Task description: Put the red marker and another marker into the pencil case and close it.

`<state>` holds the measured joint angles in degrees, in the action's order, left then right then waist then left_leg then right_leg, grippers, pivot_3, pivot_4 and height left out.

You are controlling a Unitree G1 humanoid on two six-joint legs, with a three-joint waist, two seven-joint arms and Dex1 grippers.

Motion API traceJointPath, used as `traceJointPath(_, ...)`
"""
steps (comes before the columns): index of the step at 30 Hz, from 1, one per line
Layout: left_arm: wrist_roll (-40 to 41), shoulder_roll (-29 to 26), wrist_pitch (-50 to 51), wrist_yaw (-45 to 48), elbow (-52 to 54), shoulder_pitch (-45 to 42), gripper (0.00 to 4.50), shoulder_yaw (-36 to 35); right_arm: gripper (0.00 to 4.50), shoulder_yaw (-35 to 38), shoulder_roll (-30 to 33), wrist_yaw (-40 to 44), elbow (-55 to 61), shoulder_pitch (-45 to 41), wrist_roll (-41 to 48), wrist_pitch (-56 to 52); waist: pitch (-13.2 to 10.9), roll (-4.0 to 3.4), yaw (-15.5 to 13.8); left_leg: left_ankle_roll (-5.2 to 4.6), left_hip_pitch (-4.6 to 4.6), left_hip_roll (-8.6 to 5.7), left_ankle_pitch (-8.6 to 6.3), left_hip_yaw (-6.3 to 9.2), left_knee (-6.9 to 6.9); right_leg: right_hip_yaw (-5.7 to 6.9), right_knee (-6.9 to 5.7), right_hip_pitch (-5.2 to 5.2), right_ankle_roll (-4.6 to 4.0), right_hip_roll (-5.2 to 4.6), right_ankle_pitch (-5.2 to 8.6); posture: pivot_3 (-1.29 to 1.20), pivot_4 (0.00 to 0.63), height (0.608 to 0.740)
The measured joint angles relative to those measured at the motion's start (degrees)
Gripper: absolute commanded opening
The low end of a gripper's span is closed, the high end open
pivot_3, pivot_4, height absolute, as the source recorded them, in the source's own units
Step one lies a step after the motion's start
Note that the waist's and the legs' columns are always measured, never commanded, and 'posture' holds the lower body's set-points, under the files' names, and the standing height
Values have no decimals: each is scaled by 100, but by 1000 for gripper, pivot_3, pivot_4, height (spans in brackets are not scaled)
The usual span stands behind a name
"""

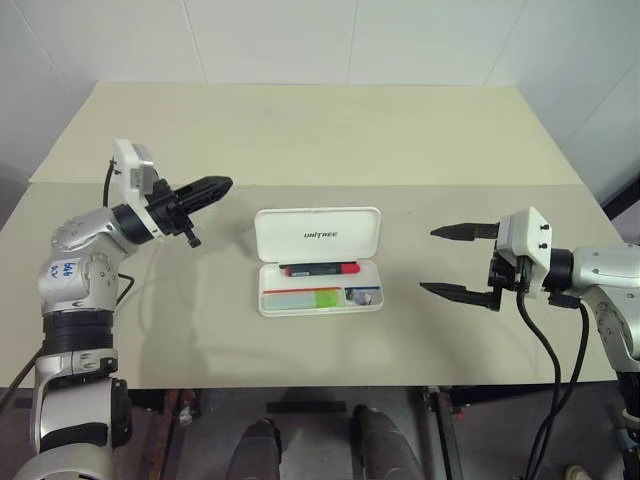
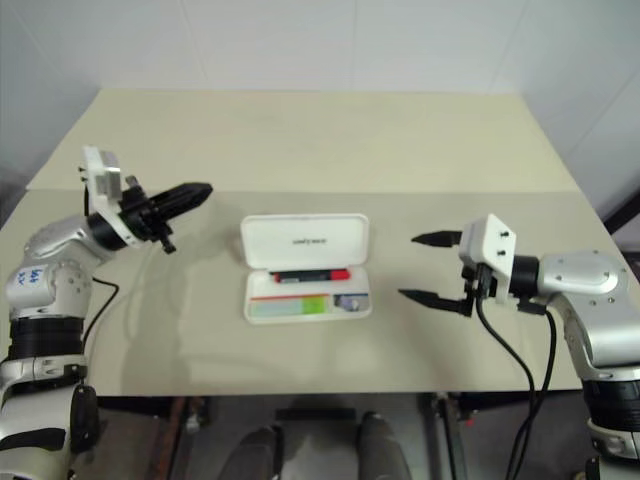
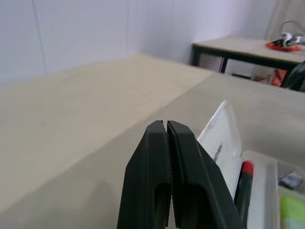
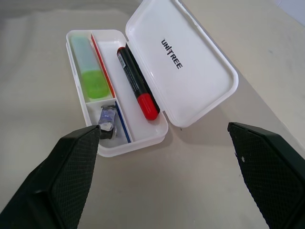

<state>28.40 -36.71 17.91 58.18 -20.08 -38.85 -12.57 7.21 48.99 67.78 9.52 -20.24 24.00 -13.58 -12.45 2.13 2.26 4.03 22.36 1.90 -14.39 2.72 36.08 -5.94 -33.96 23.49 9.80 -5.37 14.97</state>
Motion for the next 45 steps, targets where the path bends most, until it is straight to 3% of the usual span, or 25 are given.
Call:
traceJointPath(6, -675, 44, -293, -5, -487, 1, 43, 599, 4500, -2, -20, -121, 177, -17, 15, -29, 0, 0, -52, 1, -1, 0, 0, 0, -1, 0, 2, -1, -1, 1, 0, 0, 150, 740)
traceJointPath(17, -935, 318, -488, 287, -776, -213, 43, 916, 4500, -2, -35, -276, 362, -4, 57, -105, 0, 0, -47, 1, 1, 0, 0, 0, -4, 0, 4, 1, -1, 1, 0, 0, 150, 740)
traceJointPath(33, -429, -51, -300, 1982, 143, -54, 43, 986, 4500, -16, -138, -390, 391, 68, 73, -152, 0, 0, -50, 1, 2, 0, 0, 0, -1, 0, 4, 0, -2, 0, 1, 0, 150, 740)
traceJointPath(45, -940, -90, -481, 2375, 443, 281, 43, 1857, 4500, -40, -190, -499, 464, 108, 72, -157, 0, 0, -46, 1, 1, 0, 0, 0, -1, 0, 5, 0, -10, 0, 5, 0, 150, 740)
